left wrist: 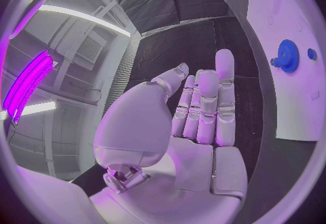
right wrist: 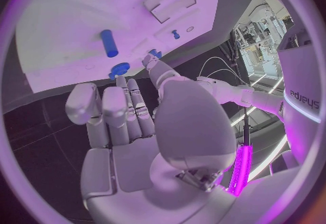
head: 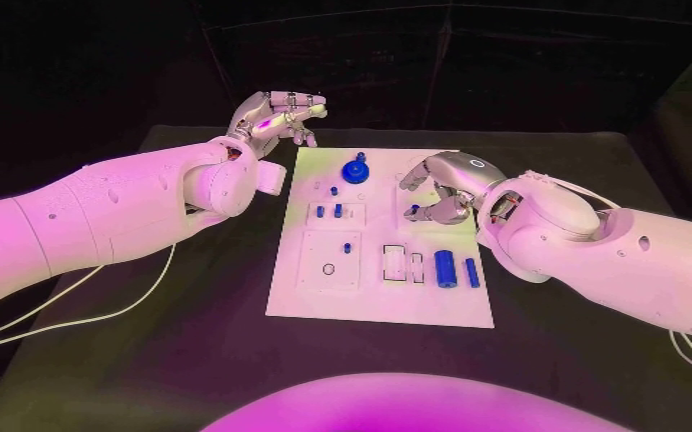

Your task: Assemble the parts on the task board

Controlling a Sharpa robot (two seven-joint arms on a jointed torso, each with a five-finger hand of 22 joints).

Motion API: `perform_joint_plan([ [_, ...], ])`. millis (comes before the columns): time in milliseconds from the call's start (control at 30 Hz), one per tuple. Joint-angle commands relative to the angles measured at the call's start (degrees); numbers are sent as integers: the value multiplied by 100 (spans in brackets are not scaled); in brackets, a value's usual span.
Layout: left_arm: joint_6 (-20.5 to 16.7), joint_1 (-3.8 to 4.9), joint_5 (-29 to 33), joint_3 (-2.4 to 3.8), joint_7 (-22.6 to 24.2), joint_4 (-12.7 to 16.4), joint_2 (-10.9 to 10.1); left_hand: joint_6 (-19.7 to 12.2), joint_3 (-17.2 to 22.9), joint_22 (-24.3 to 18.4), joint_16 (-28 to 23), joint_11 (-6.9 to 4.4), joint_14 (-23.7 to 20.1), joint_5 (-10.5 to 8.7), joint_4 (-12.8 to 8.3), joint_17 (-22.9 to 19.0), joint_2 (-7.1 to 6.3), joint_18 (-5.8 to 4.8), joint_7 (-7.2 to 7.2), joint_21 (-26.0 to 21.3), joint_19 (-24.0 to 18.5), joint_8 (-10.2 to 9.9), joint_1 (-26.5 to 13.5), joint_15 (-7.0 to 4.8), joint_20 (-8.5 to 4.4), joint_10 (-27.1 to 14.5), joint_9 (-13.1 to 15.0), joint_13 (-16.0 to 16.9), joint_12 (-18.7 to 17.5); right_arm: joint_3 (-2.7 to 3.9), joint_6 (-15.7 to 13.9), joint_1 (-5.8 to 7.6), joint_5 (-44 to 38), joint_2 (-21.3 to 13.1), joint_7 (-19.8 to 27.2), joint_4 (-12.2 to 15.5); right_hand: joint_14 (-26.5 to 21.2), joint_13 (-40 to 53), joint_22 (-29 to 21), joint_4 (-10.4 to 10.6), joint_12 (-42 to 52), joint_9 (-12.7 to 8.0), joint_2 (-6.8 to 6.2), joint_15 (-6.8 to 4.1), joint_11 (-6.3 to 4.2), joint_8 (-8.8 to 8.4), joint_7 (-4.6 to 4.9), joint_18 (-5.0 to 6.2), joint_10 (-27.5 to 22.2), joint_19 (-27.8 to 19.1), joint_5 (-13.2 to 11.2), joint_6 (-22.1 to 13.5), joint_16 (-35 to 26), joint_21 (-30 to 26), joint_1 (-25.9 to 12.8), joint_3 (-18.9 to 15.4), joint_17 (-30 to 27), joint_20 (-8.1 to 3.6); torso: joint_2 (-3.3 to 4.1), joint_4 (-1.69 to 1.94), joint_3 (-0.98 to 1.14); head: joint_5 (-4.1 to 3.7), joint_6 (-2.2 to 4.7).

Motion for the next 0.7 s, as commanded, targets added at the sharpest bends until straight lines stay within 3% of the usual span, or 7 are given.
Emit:
perform_joint_plan([
  [33, 70, 9, 16, 4, 17, 5, 5, -19, -25, -5, -15, -2, -49, -10, 1, -6, 43, 76, 0, -15, -40, 32, 12, -5, 17, -50, 6, 10, 31, 7, 290, 31, 73, -50, -153, -14, 6, 11, -89, 148, 152, 9, 125, -25, 11, 23, -5, 125, -175, -48, -35, -72, -42, -77, 214, -525, -34, 0, 3, 4, 5, -31, 32],
  [133, 70, 9, 16, 4, 15, -1, 9, -19, -25, -5, -15, -2, -49, -10, 1, -6, 43, 76, 0, -15, -40, 32, 12, -5, 17, -50, 6, 10, 31, 8, 356, 43, 25, -48, -131, -54, 8, 10, -117, 274, 294, 11, 217, -21, 14, 24, -24, 128, -293, -44, -34, -99, -48, -105, 389, -834, -53, 2, 2, 10, 10, -45, 45],
  [367, 79, 7, 16, 3, 13, -5, 19, -19, -25, -5, -15, -2, -49, -10, 1, -6, 43, 76, 0, -15, -40, 32, 12, -5, 17, -50, 6, 10, 31, 6, 721, 50, -14, 75, -112, -175, 12, 20, -84, 294, 464, 24, 360, -37, -9, 57, -37, 120, -257, 1, 2, -26, -59, -83, 566, -917, -80, -8, 1, 30, 2, -66, 53],
  [533, 77, 6, 16, 3, 11, -11, 15, -19, -25, -5, -15, -2, -49, -10, 1, -6, 43, 76, 0, -15, -40, 32, 12, -5, 17, -50, 6, 10, 31, 4, 1000, 49, -43, 159, -136, -256, 13, 20, -71, 283, 580, 29, 454, -57, -33, 78, -35, 117, -171, 24, 19, 54, -71, -73, 645, -947, -99, -25, 5, 17, 5, -55, 43],
  [700, 60, 6, 16, 3, 25, -8, 17, -27, -36, -10, -17, -3, -56, -10, 2, -19, 46, 76, -2, -21, -40, 43, 14, -4, 19, -56, 7, 12, 43, 2, 1253, 48, -96, 213, -179, -323, 35, 11, 7, 241, 743, 35, 629, -96, -82, 115, -61, 99, 87, 89, 8, 197, -43, -17, 789, -916, -65, -56, 8, 24, -1, -70, 34],
])
